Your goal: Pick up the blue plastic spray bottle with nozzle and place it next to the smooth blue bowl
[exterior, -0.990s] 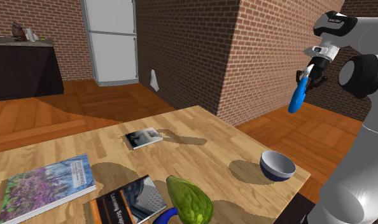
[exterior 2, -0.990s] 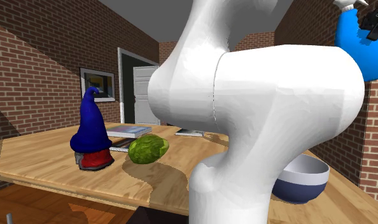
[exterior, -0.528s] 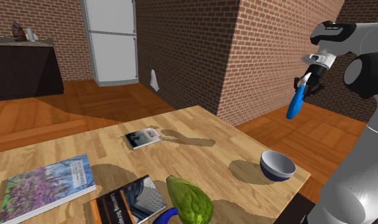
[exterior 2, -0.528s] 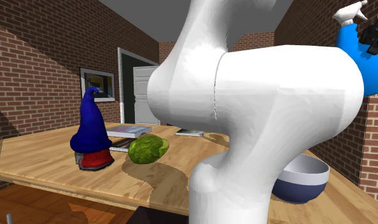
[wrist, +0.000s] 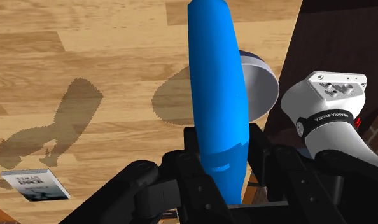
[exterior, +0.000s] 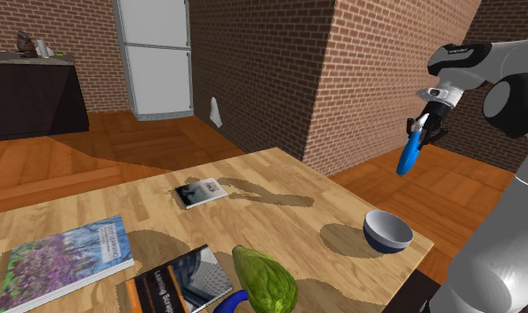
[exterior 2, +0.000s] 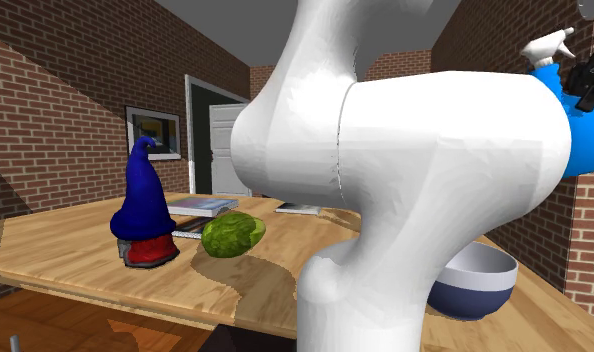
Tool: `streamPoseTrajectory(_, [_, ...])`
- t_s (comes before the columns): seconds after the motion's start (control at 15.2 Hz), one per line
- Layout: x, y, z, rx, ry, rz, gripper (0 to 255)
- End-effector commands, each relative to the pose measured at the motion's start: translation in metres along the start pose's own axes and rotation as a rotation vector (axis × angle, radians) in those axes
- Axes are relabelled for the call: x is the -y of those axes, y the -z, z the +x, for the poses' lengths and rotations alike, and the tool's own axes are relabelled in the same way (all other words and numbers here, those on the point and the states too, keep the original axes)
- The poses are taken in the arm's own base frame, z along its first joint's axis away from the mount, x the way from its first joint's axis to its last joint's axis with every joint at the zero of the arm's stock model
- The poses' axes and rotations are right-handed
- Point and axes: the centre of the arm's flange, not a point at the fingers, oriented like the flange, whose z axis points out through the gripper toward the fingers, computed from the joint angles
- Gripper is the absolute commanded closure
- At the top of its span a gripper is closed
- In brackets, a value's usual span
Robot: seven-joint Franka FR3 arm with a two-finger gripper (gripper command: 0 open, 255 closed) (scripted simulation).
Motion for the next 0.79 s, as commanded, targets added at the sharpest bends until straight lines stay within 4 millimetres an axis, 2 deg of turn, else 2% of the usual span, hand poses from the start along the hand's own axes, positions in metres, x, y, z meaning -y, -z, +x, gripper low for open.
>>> streamPoseTrajectory(0.0, [0.000, -0.011, -0.004, 0.000, 0.000, 0.000, 255])
streamPoseTrajectory(0.73, [0.000, -0.063, -0.030, 0.000, 0.000, 0.000, 255])
